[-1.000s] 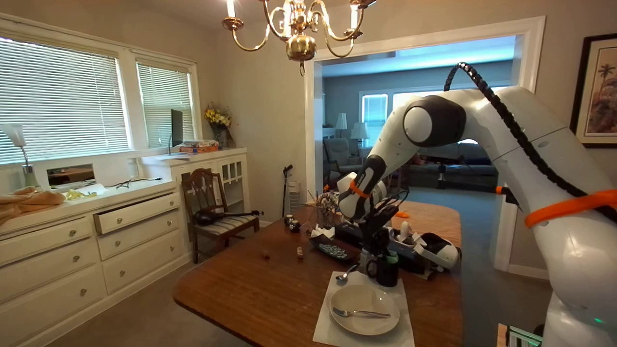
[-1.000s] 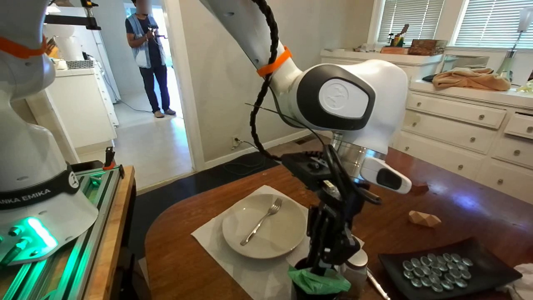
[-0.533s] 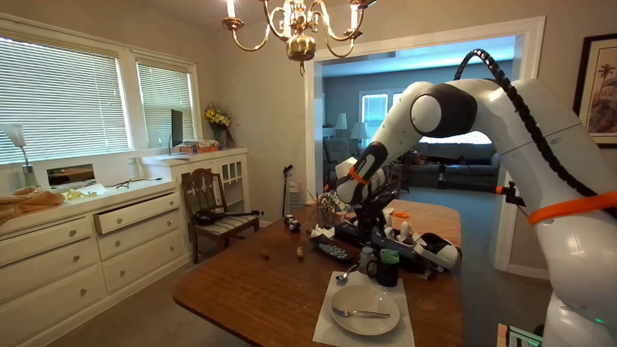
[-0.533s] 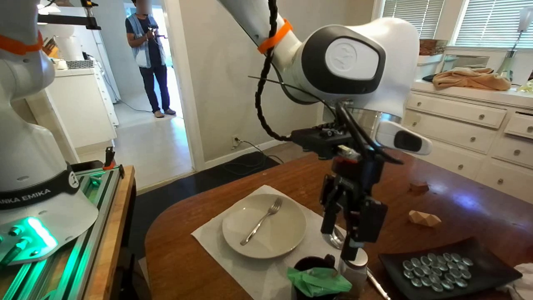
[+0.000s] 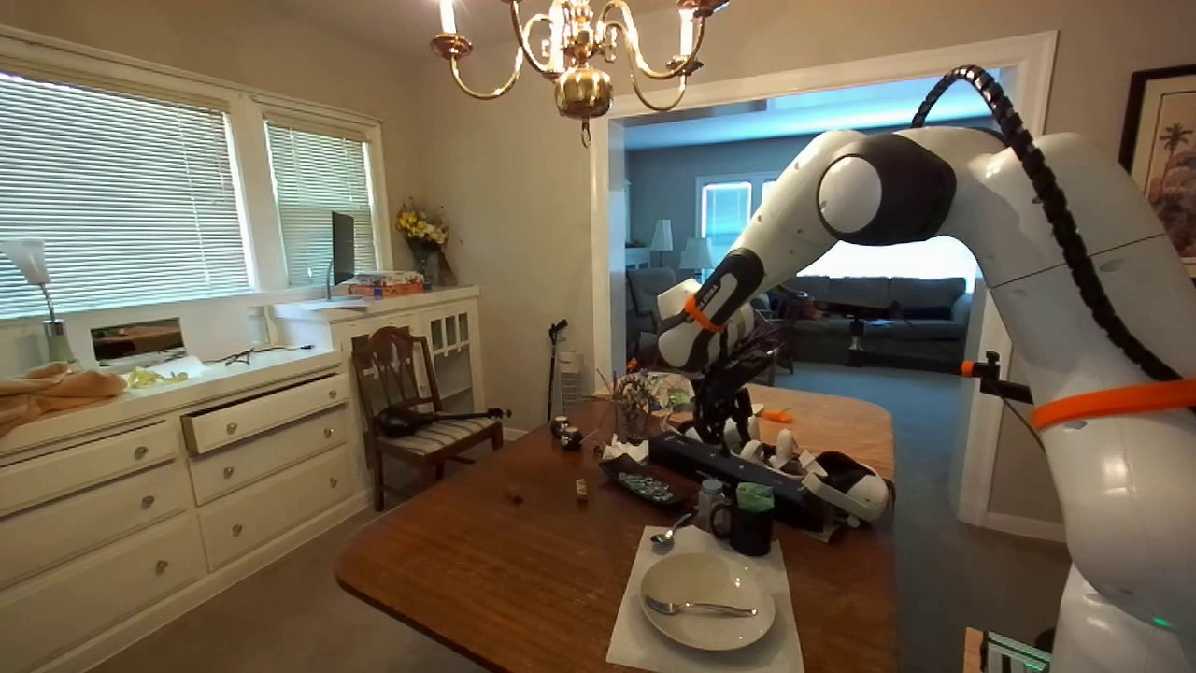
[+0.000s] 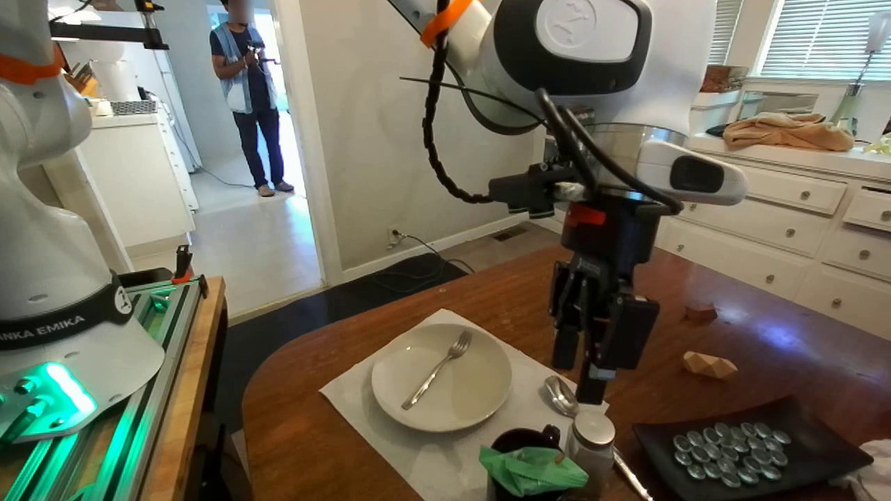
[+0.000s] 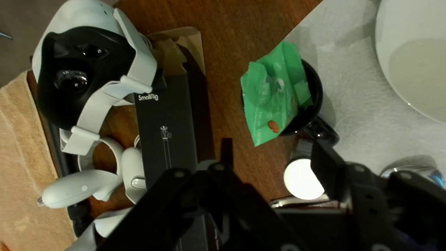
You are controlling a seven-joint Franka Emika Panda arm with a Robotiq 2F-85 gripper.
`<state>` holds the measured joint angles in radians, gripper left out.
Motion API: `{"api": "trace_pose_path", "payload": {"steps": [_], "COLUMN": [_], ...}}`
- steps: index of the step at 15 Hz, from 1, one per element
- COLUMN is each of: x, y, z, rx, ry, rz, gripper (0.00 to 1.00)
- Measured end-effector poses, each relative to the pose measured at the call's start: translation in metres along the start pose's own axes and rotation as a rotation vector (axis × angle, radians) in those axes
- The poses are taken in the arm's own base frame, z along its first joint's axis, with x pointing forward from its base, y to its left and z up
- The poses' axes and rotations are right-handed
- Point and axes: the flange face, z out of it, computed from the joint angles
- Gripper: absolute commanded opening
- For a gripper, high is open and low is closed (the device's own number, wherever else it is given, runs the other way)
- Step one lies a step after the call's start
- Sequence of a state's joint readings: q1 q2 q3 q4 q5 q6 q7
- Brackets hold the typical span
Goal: Put the green item in the cup
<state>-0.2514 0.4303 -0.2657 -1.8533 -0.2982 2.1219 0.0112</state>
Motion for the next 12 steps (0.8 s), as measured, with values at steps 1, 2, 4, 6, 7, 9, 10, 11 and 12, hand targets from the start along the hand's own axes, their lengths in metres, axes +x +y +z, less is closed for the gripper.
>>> {"api": "trace_pose_path", "payload": {"steps": [1,2,4,6,7,9,10,11,12], "x": [-0.005,-0.010,-0.022,-0.031,-0.035,-0.040,-0.041,-0.041,-0.040], "y": [0.006,0.012,0.022,0.025,0.023,0.017,0.014,0.010,0.007], "z": [0.002,0.007,0.018,0.032,0.039,0.049,0.053,0.056,0.059], "rx": [0.001,0.003,0.007,0.016,0.022,0.032,0.036,0.038,0.041], "ry": [-0.014,-0.033,-0.081,-0.119,-0.134,-0.157,-0.164,-0.167,-0.169], "rz": [0.023,0.045,0.079,0.097,0.099,0.100,0.099,0.099,0.100], "gripper": [0.23,0.17,0.02,0.00,0.00,0.00,0.00,0.00,0.00]}}
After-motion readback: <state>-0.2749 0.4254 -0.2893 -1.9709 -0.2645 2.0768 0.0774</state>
